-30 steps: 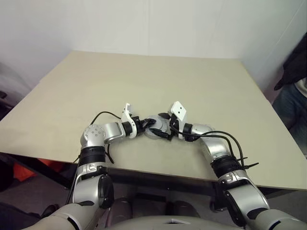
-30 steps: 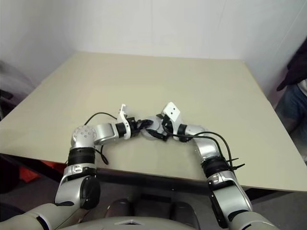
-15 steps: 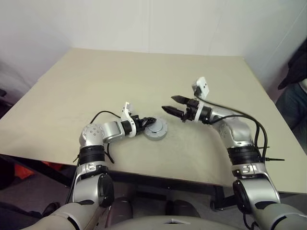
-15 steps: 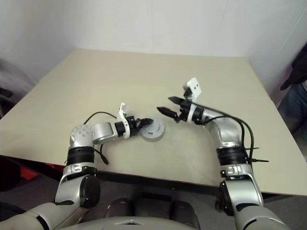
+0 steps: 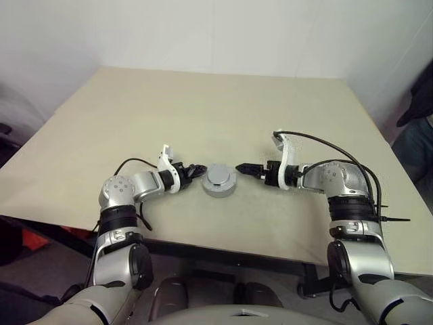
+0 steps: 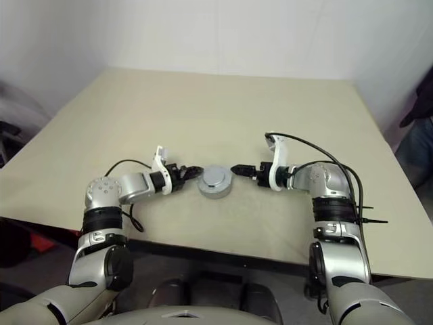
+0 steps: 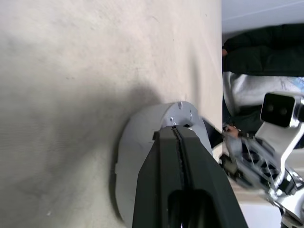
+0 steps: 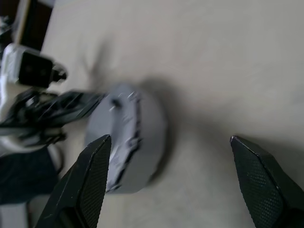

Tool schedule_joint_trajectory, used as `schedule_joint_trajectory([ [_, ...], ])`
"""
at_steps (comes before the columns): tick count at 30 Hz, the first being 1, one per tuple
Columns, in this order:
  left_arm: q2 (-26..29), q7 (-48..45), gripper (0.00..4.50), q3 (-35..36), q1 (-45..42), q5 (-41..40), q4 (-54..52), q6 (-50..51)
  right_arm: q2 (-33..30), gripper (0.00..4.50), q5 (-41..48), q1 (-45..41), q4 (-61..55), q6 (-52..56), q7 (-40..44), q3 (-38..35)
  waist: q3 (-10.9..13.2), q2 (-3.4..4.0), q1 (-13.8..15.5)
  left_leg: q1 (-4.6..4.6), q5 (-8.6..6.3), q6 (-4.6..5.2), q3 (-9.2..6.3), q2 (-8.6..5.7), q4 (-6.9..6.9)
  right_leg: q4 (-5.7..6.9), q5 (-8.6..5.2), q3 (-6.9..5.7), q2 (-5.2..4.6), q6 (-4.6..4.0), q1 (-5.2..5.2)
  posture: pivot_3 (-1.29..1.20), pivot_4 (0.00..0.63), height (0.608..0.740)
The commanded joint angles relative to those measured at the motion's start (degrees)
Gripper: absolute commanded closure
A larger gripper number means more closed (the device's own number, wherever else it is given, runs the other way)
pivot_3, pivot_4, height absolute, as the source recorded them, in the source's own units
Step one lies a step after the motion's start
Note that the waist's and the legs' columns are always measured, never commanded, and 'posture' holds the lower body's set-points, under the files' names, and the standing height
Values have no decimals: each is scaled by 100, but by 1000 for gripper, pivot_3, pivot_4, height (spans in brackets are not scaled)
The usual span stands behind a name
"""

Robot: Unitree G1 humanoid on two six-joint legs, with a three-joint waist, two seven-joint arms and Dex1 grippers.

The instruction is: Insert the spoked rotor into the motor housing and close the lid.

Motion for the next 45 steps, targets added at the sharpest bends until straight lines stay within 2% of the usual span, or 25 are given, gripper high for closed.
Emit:
schedule_joint_trajectory([
  [1, 64, 130, 4500, 41, 97, 97, -6, -31, -70, 24, 310, 79, -348, 321, 152, -19, 0, 0, 22, 0, 0, 0, 1, 0, 0, 0, 0, 0, 0, 0, 0, 0, 0, 740],
  [17, 191, 175, 4500, 216, 152, 25, -95, -68, 501, 24, 207, 144, -245, 149, -256, 24, 0, 0, -3, 3, 16, -29, 0, 2, 0, 29, -2, 2, 1, 4, 2, 0, 0, 740],
  [21, 92, -126, 4500, 306, 166, -352, -442, -108, 507, 24, 99, 83, -167, -186, -342, 9, 0, -1, -1, 3, 18, -32, 0, 2, 0, 35, -6, 4, 0, 11, 1, 0, 0, 740],
  [23, 86, -216, 4500, 331, 190, -456, -579, -130, 437, 24, -255, 119, -165, -989, -407, 173, 0, -1, 10, 4, 20, -35, 1, 1, 2, 37, -4, 3, 0, 8, 1, 0, 0, 740],
  [28, 81, -321, 4500, 247, 385, -580, -860, -122, 234, 24, -1304, 412, -290, -4075, -128, 761, 0, -1, 54, 4, 22, -38, 5, -2, 12, 43, -9, 3, -2, 17, -4, 0, 0, 740],
  [32, 80, -285, 4500, 218, 478, -612, -954, -173, 253, 24, -1763, 710, -331, -5972, 277, 1041, 1, -3, 45, -25, 21, -35, 8, -4, 13, 54, 1, 2, -1, -2, -35, 0, 0, 740],
  [38, 184, -318, 4500, 168, 521, -577, -925, -236, 93, 24, -1772, 1344, -854, -6716, 1426, 1629, 1, -3, 19, -33, 14, -15, 11, -3, 21, 60, -6, 2, 1, -7, -38, 0, 0, 740],
  [45, 270, -327, 4500, 138, 584, -558, -920, -270, 42, 24, -2115, 1416, -607, -7305, 1652, 1912, 2, -3, 0, -7, -6, 12, 9, 0, 47, 69, -8, 2, 0, -2, -10, 0, 0, 740],
])
